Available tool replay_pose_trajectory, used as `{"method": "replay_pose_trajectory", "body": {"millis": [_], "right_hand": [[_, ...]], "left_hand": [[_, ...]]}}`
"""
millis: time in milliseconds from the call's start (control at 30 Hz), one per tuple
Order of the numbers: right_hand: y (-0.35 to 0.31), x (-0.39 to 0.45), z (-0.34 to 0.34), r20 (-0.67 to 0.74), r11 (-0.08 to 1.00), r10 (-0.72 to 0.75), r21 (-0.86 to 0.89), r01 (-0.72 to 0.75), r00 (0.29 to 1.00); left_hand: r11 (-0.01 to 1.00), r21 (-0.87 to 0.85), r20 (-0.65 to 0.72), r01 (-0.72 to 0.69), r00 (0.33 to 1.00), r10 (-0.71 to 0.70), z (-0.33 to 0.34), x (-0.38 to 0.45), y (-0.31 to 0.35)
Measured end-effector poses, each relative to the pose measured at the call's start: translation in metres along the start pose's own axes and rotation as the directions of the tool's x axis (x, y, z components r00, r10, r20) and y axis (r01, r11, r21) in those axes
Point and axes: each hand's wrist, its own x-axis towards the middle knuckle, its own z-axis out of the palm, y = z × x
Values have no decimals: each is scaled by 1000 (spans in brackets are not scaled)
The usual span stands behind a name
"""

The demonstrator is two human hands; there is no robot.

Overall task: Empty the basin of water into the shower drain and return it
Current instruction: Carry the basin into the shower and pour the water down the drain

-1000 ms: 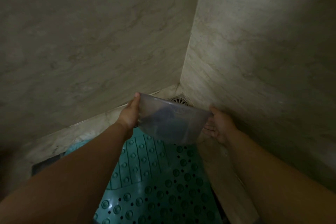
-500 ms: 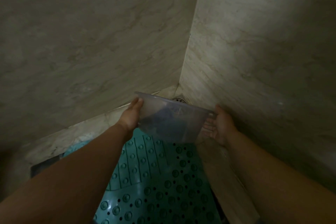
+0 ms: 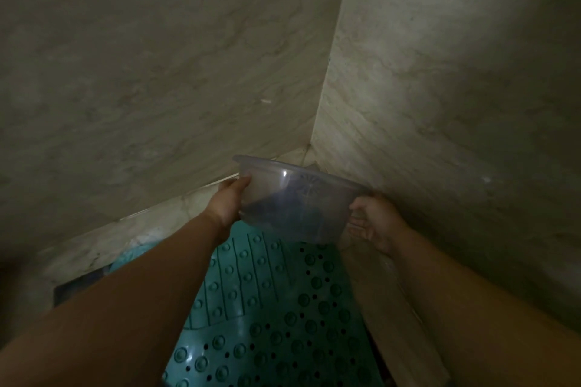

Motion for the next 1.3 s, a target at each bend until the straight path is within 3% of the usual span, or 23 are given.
{"method": "replay_pose_trajectory", "body": {"millis": [200,633,967,1300], "right_hand": [[-1,-2,2,61,996,27,81,-32,998],[0,-3,2,86,995,56,83,-63,995],[-1,-2,4,119,998,-4,62,-3,993],[-7,-2,6,104,993,-110,45,106,988]], "left_hand": [[1000,-19,1,-9,1000,9,1,-1,1],[999,41,80,-24,997,21,0,3,-3],[999,-8,93,-37,995,38,0,5,-5],[998,-40,18,-40,999,41,3,0,2]]}}
